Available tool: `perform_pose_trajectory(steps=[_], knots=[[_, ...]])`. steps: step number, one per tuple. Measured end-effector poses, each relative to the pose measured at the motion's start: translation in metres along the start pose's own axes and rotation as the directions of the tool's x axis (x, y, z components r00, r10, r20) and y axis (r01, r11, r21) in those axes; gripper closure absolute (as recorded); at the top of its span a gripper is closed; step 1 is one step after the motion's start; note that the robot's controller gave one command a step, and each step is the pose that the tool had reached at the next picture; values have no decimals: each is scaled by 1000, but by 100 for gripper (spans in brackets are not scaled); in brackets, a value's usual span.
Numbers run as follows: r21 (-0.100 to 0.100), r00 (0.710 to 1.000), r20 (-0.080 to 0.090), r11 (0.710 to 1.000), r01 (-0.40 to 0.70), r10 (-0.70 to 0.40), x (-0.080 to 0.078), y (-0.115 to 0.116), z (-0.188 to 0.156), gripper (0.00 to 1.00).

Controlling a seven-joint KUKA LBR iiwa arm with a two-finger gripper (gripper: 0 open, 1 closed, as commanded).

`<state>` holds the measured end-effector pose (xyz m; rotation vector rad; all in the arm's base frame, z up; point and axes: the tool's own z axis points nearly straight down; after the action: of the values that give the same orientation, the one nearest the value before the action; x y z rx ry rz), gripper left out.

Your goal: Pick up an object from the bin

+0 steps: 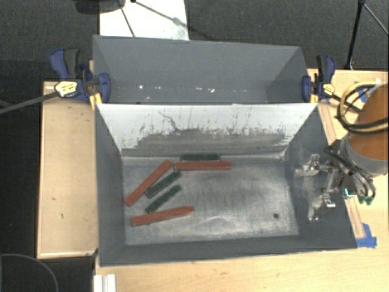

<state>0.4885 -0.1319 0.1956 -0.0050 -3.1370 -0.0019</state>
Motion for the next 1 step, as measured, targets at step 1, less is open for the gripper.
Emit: perform_pose_trajectory(steps=[1], knots=[[2, 1000, 7, 1000, 4, -4, -2, 0, -4, 0]])
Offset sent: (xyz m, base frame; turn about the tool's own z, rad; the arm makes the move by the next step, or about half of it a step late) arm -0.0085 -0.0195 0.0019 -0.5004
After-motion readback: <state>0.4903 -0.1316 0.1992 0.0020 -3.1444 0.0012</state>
